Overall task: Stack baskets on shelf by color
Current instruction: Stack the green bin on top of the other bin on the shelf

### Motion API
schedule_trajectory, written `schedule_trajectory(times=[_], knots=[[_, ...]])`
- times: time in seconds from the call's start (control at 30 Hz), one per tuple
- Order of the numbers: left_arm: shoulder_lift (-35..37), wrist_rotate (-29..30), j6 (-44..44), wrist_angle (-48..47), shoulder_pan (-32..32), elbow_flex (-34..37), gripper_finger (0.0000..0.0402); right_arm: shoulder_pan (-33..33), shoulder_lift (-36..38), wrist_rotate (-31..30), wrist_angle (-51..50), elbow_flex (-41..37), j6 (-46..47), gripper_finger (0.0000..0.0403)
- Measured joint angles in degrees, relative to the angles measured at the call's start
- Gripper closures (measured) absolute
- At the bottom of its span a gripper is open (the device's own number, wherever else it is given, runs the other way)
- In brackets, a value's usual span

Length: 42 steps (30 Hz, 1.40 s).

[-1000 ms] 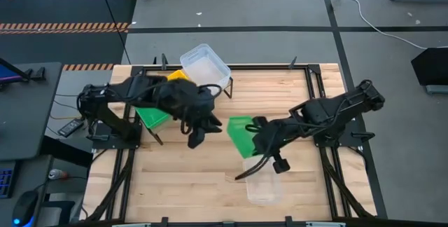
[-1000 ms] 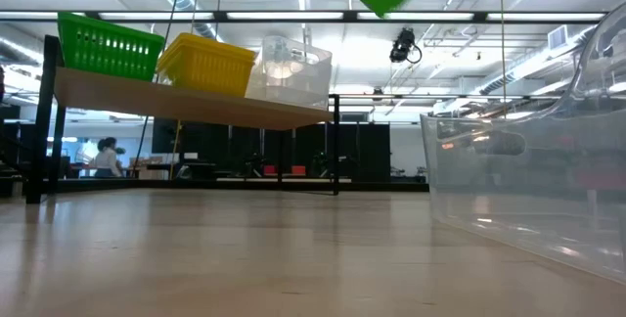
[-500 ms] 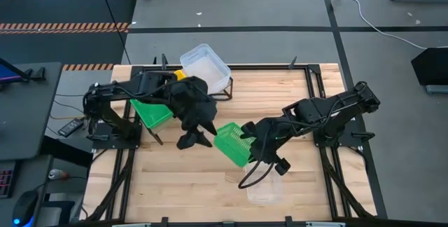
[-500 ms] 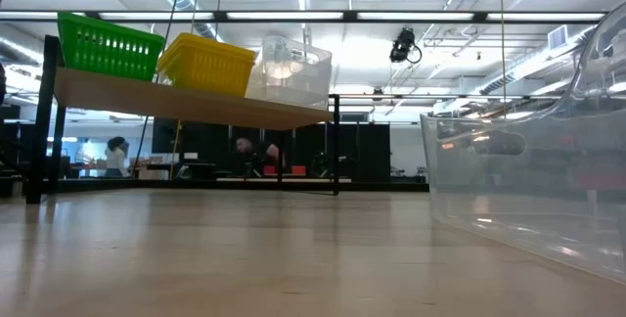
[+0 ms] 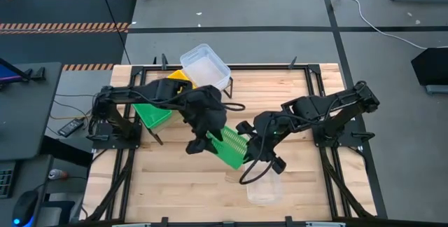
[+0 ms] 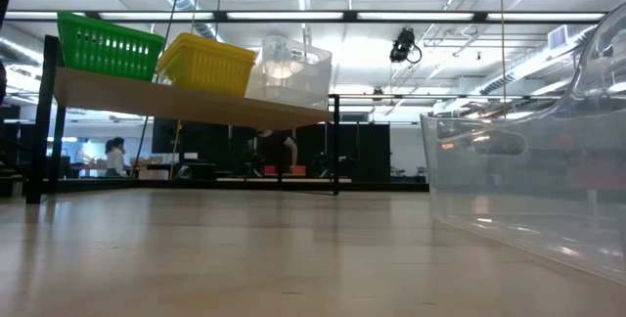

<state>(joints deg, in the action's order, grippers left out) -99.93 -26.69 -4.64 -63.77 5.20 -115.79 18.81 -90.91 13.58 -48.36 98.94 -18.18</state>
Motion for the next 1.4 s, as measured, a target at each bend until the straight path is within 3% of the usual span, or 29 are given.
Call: schedule_trajectory(times=[0.13, 0.33, 0.37, 0.7, 0.93, 1.1, 1.27, 1.4], knots=[[-0.6, -1.9, 0.6, -0.7, 0.7, 0.0, 0.0204, -0.5, 0.0, -2.1, 0.3, 0.0, 0.2, 0.0386], [-0.8, -1.6, 1.3, -1.7, 0.1, 0.0, 0.0372, -1.0, 0.0, -3.1, 0.1, 0.0, 2.1, 0.0343], [-0.8, -1.5, 1.4, -2.0, -0.1, 0.0, 0.0385, -1.1, 0.0, -3.2, 0.0, 0.0, 2.7, 0.0333], [-0.6, 1.4, 6.9, -10.5, 0.1, 0.0, 0.0397, -1.5, 0.1, -3.5, -1.3, 0.0, 17.5, 0.0195], [2.6, 8.4, 10.8, -18.4, 1.4, 0.1, 0.0399, -1.4, 0.6, -1.6, -6.2, 0.0, 23.9, 0.0113], [7.3, 13.8, 13.7, -20.8, 2.3, 0.0, 0.0399, -1.4, 1.2, -1.9, -11.0, 0.0, 26.0, 0.0093], [11.3, 23.7, 18.1, -26.8, 4.8, 0.0, 0.0398, -1.4, 1.1, -1.9, -19.2, -0.4, 26.1, 0.0097], [14.6, 26.9, 19.0, -26.4, 6.5, 0.0, 0.0397, -1.4, 1.0, -1.6, -24.7, -1.1, 28.3, 0.0106]])
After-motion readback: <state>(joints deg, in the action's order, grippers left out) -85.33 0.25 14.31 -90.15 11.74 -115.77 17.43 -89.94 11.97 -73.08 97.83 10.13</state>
